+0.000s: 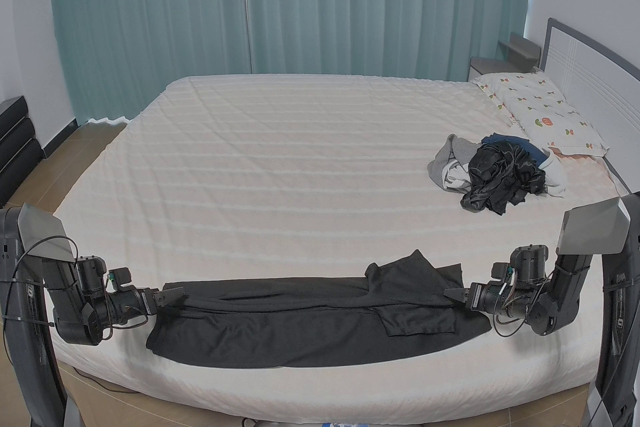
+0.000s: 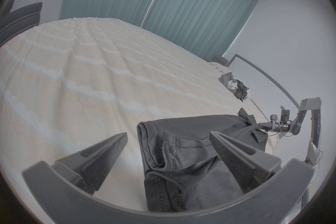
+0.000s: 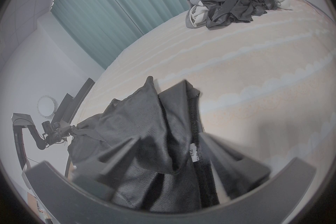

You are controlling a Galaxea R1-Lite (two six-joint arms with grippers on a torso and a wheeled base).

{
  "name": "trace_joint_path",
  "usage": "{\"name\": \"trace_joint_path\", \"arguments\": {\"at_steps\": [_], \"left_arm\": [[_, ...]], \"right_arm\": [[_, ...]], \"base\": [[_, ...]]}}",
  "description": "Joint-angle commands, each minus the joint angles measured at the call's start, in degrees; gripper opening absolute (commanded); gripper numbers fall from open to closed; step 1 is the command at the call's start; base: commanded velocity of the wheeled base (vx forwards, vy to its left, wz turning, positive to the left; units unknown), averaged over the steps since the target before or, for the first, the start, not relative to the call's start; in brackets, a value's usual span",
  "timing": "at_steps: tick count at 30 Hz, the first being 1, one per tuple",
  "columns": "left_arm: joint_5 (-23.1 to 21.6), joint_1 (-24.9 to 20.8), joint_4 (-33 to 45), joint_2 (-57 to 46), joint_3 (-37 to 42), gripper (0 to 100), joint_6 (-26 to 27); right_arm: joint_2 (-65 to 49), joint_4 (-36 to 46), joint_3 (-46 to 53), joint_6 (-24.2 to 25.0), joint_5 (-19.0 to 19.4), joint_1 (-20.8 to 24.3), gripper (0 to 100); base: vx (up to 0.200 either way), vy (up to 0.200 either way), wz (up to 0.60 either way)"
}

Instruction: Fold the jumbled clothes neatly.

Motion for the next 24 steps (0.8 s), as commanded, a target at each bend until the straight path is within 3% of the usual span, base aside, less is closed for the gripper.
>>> {"name": "trace_joint_path", "arguments": {"at_steps": [1,3,7,8,9,11,18,20,24], "left_arm": [[-2.0,1.8,-0.2,0.3,-0.5,100,-0.3],[-5.1,3.4,-0.2,-0.5,-0.7,100,-2.0],[-5.5,3.2,-0.2,-4.3,-2.2,100,-15.0],[-5.5,3.2,-0.2,-4.3,-2.2,100,-15.0],[-5.4,2.7,-0.1,-6.2,-3.7,100,-22.8],[-4.8,1.2,0.5,-6.8,-4.6,100,-26.5],[-3.5,-1.9,7.9,-7.0,-7.1,100,-27.2],[0.6,-3.2,14.0,-7.6,-9.5,100,-27.1],[14.3,-6.4,25.3,-7.2,-16.0,100,-27.1]], "right_arm": [[-1.2,-0.4,0.3,0.3,-0.3,-0.2,100],[-3.0,-1.2,0.8,2.2,-0.2,-1.2,100],[-5.9,-1.2,0.4,7.3,0.1,-2.5,100],[-5.9,-1.2,0.4,7.3,0.1,-2.5,100],[-6.3,-1.1,-0.3,10.7,0.2,-2.9,100],[-5.9,-0.5,-1.6,12.8,0.5,-3.0,100],[-4.6,2.4,-4.5,15.9,3.2,-3.9,100],[-4.4,4.6,-5.5,16.2,3.9,-4.4,100],[-3.9,5.5,-6.4,17.3,3.9,-4.4,100]], "base": [[0.0,0.0,0.0],[0.0,0.0,0.0],[0.0,0.0,0.0],[0.0,0.0,0.0],[0.0,0.0,0.0],[0.0,0.0,0.0],[0.0,0.0,0.0],[0.0,0.0,0.0],[0.0,0.0,0.0]]}}
